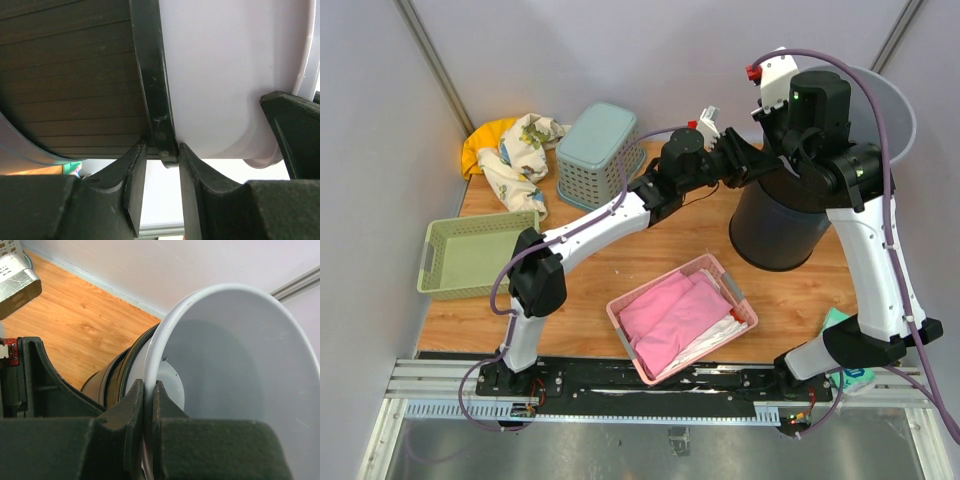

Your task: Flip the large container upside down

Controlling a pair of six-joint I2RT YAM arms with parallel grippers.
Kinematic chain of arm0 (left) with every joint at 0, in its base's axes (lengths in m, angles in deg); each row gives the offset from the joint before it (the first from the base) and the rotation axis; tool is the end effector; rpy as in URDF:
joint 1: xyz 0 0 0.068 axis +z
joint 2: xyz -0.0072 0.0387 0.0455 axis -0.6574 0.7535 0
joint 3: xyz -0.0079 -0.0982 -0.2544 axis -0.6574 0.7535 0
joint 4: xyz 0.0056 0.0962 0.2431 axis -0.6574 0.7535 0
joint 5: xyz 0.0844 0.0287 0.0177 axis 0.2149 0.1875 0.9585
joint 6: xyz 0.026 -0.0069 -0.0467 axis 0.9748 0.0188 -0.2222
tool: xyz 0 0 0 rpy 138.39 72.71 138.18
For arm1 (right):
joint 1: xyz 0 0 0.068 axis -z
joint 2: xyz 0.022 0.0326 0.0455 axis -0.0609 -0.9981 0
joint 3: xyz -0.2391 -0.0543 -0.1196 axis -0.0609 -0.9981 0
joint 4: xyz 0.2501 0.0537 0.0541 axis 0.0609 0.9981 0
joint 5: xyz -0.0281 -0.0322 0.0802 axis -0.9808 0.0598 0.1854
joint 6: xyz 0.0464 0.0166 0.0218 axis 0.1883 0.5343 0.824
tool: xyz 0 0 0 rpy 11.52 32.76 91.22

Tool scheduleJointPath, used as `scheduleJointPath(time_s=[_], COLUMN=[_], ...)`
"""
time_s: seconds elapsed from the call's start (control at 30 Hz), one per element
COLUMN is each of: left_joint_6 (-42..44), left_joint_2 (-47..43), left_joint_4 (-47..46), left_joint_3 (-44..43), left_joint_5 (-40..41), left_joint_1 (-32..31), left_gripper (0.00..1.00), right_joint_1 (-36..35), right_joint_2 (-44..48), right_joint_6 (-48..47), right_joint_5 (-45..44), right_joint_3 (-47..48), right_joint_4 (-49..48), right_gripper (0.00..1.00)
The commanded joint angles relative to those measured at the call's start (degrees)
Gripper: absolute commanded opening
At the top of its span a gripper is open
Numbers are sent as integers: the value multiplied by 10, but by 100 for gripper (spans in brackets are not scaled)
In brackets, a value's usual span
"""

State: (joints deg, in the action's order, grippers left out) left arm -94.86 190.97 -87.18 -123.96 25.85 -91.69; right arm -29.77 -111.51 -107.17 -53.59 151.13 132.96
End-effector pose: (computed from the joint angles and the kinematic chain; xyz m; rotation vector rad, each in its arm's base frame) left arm 0.3090 -0.3884 0.3895 -0.1323 1.8355 -1.8100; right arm 0.2336 0.1015 0.5491 -0.4547 1.7477 -0.2357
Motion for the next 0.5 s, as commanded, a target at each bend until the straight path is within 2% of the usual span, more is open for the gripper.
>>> scheduleJointPath(time_s=[0.0,0.47], left_joint_6=[-11,-59], left_joint_2=[14,43], left_joint_4=[26,45], left_joint_3=[14,35], left_joint_5=[44,48], left_joint_1=[-7,-5], left_gripper=[33,22], right_joint_1=[-23,-41], right_joint_2=[34,49], right_joint_6=[4,-18], right_joint_5=[18,34], right_joint_3=[26,96], right_joint_4=[-67,-70], right_gripper=[1,1])
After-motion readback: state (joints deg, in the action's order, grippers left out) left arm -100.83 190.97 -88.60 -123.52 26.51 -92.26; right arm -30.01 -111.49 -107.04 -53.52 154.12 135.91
